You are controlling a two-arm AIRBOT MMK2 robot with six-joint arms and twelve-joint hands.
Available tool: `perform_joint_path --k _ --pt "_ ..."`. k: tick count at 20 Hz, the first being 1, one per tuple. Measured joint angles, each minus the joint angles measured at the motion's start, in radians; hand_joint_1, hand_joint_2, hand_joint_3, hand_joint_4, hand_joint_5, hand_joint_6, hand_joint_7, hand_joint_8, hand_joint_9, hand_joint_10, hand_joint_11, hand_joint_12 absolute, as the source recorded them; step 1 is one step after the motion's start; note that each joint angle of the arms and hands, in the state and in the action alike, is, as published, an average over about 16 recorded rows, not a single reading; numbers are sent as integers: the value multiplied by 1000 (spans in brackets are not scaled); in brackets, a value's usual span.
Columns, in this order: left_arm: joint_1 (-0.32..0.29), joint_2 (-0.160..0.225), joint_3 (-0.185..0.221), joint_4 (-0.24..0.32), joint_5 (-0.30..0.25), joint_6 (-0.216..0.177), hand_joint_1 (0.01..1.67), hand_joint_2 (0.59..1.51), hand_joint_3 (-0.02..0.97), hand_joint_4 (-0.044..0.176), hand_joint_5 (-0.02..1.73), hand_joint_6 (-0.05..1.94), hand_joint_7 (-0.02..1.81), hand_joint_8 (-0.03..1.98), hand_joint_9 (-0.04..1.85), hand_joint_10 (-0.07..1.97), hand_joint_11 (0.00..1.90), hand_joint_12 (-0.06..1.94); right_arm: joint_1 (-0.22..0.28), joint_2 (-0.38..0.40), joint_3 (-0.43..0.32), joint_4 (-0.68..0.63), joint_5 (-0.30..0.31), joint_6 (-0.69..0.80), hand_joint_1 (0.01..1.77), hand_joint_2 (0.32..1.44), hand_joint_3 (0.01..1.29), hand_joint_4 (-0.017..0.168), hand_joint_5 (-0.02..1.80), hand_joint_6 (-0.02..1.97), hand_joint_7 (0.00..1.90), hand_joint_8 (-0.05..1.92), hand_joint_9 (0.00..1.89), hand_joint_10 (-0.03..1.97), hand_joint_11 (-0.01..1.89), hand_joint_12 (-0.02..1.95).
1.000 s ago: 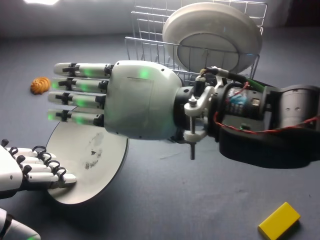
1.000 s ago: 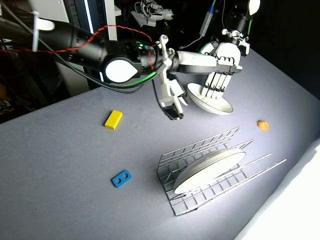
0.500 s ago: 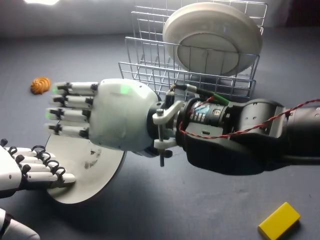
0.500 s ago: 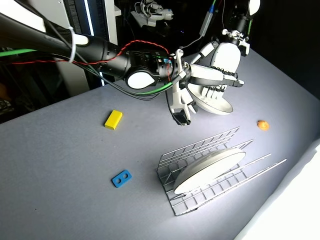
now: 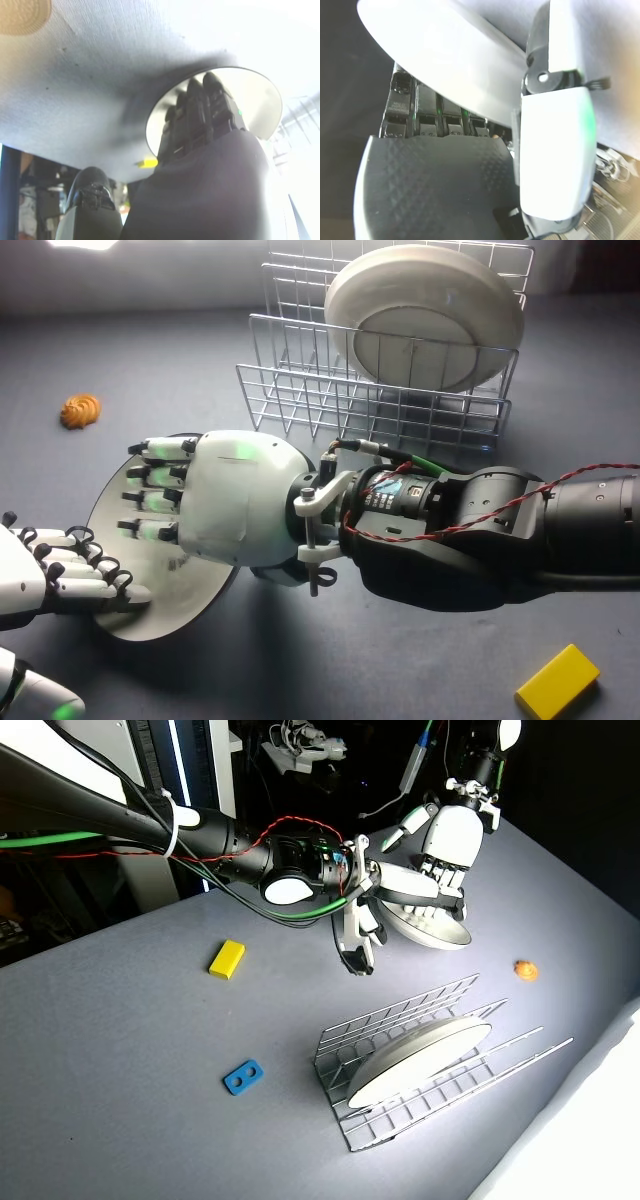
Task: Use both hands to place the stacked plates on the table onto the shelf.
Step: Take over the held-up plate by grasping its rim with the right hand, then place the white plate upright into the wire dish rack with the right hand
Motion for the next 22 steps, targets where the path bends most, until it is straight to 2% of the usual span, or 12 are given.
perform_joint_path --k 5,13,17,22 --pt "-1 -1 3 -4 -1 0 22 1134 15 6 91 -29 120 -4 124 6 14 252 -3 -13 14 0 21 -1 1142 976 14 -2 546 114 587 96 638 34 345 915" --pt "-33 3 21 -27 20 -2 22 1133 15 9 77 -13 110 1 105 7 17 203 -2 -19 18 -4 52 -3 1181 973 14 -7 822 259 936 361 1121 23 837 879" --pt "-68 12 39 -47 43 -2 22 1130 15 8 76 -1 111 4 106 7 19 201 -3 -8 10 -3 62 -4 1183 954 13 -7 866 332 1011 541 1239 5 973 856" --pt "-125 27 69 -75 67 -3 21 1128 15 5 82 11 106 7 102 7 20 204 -5 26 -25 8 66 -4 1183 948 13 -7 882 395 1059 694 1290 0 999 883"
